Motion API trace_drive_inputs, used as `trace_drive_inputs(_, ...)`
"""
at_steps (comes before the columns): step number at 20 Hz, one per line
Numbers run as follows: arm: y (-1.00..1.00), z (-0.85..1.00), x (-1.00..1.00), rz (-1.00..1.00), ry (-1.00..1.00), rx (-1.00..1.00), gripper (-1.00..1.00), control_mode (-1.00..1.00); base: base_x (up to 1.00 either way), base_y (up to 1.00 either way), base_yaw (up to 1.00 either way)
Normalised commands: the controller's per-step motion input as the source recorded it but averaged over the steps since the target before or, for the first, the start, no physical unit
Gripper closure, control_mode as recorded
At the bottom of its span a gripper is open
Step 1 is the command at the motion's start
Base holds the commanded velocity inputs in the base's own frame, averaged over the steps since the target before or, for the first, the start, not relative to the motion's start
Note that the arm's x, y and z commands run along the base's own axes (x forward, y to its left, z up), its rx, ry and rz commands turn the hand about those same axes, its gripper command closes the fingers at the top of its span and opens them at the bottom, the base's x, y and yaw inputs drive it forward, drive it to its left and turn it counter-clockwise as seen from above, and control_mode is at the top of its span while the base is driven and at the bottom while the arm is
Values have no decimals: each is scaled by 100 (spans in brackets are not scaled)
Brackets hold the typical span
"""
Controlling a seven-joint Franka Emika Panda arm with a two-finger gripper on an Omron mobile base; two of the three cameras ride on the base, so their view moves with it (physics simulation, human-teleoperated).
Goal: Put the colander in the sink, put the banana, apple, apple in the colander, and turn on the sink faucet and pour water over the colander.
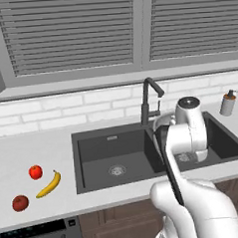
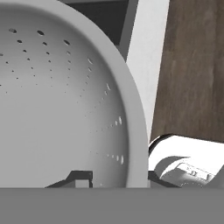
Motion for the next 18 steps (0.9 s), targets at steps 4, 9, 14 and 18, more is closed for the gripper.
trace_drive_inputs(4,95,9,0,10,7,5,100,-100,0,0,0)
trace_drive_inputs(9,84,8,0,8,10,4,100,-100,0,0,0)
trace_drive_inputs(14,60,0,19,1,0,0,100,-100,0,0,0)
trace_drive_inputs(18,27,-1,36,3,4,1,100,-100,0,0,0)
